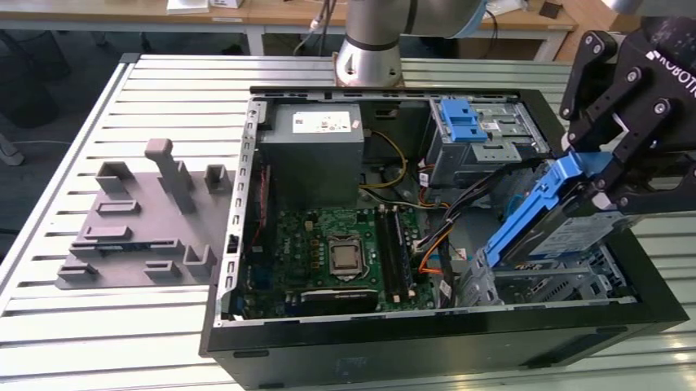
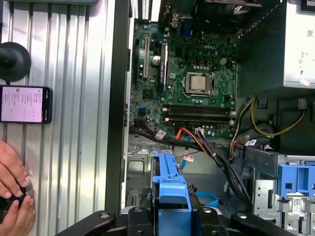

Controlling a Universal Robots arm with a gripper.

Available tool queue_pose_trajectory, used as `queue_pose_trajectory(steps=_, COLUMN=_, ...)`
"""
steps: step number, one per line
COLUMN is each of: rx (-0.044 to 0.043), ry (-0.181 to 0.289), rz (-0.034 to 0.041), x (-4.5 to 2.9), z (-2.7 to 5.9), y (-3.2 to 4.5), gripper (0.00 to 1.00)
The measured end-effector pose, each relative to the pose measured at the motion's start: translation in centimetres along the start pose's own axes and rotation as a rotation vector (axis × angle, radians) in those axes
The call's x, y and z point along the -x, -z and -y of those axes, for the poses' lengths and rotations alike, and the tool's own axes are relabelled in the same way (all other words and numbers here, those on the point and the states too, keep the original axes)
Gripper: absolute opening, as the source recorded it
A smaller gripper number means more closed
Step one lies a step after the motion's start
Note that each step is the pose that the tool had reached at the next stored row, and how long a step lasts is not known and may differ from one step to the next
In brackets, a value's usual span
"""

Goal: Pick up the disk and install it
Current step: 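Insert the disk into the insertion slot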

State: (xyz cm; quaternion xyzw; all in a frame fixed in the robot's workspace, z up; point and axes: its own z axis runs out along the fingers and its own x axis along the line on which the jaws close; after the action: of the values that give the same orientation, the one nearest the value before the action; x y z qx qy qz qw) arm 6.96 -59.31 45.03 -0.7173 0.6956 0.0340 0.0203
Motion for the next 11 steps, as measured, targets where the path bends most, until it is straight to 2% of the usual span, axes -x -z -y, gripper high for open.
queue_pose_trajectory(steps=3, rx=0.0, ry=0.0, rz=0.0007, x=0.01, z=0.34, y=-0.18, gripper=0.37)
queue_pose_trajectory(steps=11, rx=-0.0008, ry=-0.009, rz=0.0012, x=0.43, z=0.57, y=-0.65, gripper=0.37)
